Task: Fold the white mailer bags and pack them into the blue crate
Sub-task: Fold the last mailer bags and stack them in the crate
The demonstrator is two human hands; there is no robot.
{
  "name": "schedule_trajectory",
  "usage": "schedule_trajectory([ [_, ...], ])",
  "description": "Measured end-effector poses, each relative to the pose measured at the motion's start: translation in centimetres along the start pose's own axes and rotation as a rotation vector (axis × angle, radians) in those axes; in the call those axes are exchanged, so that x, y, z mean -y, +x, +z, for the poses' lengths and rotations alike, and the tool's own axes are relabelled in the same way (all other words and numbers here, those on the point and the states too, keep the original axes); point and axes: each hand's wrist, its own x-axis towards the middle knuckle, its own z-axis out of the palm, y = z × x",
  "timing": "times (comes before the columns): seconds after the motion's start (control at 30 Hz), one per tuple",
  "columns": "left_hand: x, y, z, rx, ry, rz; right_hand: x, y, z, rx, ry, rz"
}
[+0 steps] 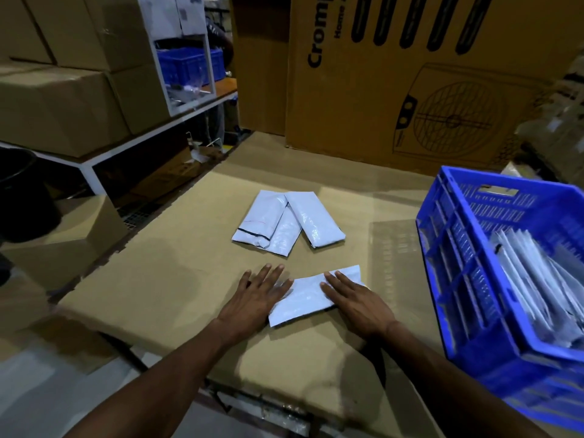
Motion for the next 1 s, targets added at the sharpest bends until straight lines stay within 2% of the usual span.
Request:
schedule_trajectory([
  [0.17, -1.5, -0.8, -0.9, -0.109, -0.006, 0.015, 0.8, 0.4, 0.5, 0.035, -0.059, 0.157],
  [0.27, -2.4, -0.4, -0.6, -0.102, 0.015, 0.034, 1.0, 0.5, 1.6, 0.033, -0.092, 0.188],
  [0.43, -3.6, 1.1, -1.1, -0.036, -0.011, -0.028, 1.9, 0.1, 2.2, 0.045, -0.028, 0.165],
  [0.6, -3.3, 1.4, 0.2, -0.034, -0.010, -0.009, 0.5, -0.8, 2.2, 0.010, -0.086, 0.083],
  [1.0, -2.5, 0.9, 0.5, -0.025, -0.082, -0.070, -0.7, -2.6, 2.4, -0.043, 0.093, 0.146],
])
